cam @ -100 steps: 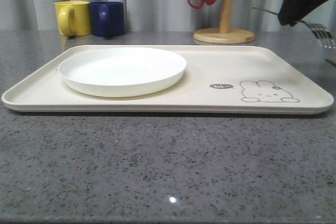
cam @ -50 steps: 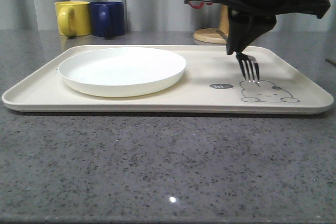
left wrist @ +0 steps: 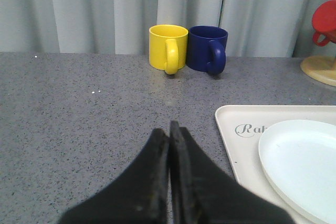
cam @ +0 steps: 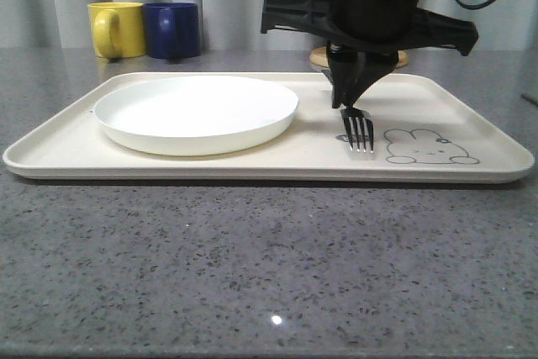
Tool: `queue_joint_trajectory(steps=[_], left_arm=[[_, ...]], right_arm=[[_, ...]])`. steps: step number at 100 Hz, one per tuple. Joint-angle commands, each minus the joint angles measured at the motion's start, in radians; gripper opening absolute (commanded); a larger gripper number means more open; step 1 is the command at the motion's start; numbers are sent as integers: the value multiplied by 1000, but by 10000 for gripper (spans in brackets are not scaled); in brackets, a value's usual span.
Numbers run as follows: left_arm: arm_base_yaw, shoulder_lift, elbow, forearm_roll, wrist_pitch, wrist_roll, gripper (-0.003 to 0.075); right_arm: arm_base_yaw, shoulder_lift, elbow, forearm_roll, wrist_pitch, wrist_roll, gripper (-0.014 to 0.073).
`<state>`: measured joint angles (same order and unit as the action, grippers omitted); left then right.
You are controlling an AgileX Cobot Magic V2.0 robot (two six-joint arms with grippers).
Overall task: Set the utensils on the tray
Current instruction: 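Lower the fork onto the tray beside the plate and release, then move the right gripper back and grasp the chopsticks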
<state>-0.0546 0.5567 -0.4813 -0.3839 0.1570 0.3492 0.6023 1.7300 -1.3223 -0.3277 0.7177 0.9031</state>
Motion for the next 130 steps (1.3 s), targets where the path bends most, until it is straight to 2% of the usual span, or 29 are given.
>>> queue_joint_trajectory(steps=[1,31,57,71,98,117,130], left_arm=[[2,1,-29,-11,-81,-10,-18],[2,1,-29,-11,-81,-10,-18],[2,1,-29,-11,-81,-10,-18],[2,1,-29,-11,-81,-10,-18],[2,1,-29,-11,-81,-10,-18],[2,1,-29,-11,-81,-10,-18],[2,1,-29,-11,-81,-10,-18]], right_arm=[[-3,-33,-36,-22,-45,6,-18],[-3,-12,-36,-4,-48,6,1],[-3,-12,-36,-4,-48,6,227],[-3,-12,-36,-3,-48,6,304],[-13,-83,-36,4,-22,-7,315],[-87,-186,-36,8,46,-126,315],[-190,-244,-36,40,119,-268,315]])
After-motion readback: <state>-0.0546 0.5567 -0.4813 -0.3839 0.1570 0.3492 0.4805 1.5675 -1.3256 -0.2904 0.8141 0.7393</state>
